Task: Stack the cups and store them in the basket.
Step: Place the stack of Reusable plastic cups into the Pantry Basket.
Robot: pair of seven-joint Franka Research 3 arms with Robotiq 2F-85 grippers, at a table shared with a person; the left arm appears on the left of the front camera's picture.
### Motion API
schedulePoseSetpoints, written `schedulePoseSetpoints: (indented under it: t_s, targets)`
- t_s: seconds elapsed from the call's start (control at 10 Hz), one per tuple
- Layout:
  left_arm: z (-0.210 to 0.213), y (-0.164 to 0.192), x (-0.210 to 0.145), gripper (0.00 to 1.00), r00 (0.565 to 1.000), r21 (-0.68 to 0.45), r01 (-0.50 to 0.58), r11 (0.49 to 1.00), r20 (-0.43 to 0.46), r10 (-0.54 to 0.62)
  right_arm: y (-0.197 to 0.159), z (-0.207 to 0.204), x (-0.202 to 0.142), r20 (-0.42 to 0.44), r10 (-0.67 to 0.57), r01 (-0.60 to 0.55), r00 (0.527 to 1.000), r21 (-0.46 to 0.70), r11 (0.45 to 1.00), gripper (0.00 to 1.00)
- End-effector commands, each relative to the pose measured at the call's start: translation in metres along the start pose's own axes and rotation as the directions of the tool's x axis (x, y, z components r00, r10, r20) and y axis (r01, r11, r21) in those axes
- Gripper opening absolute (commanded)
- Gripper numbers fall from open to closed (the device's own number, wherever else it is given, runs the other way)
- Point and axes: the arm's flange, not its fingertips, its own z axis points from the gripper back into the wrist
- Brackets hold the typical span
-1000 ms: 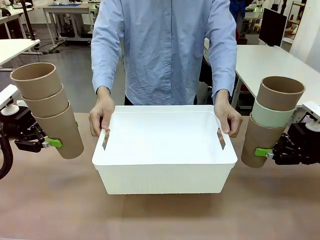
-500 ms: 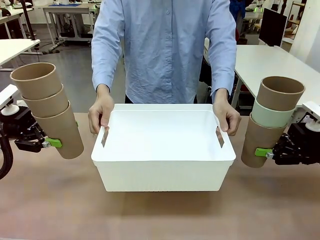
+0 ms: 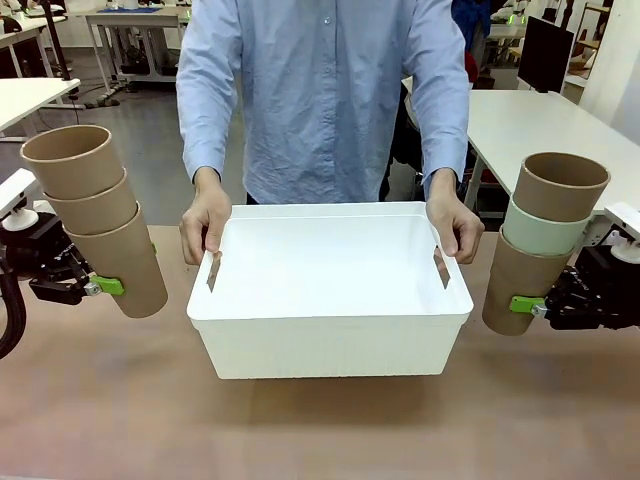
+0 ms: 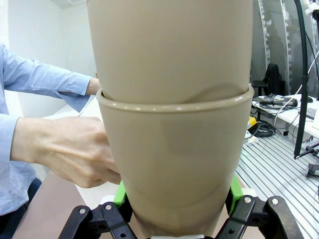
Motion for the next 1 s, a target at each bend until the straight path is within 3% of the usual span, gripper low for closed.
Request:
schedulePoseSetpoints:
  t_s: [0.0,0.9]
  targets:
    - [-0.0007,-0.0004,0.0032,0.85,1.000,-0.005,0.015,1.000,0.006,-0.015,-0.0015,-0.0005,0.0043,0.009,0.011,-0.011,1.000,-0.009,1.000,0.84]
    - [-0.0007,-0.0004,0.0032,0.85,1.000,-0.005,0.015,1.000,0.006,-0.015,-0.0015,-0.0005,0.0043,0.009,0.011,-0.011,1.000,-0.009,1.000,0.84]
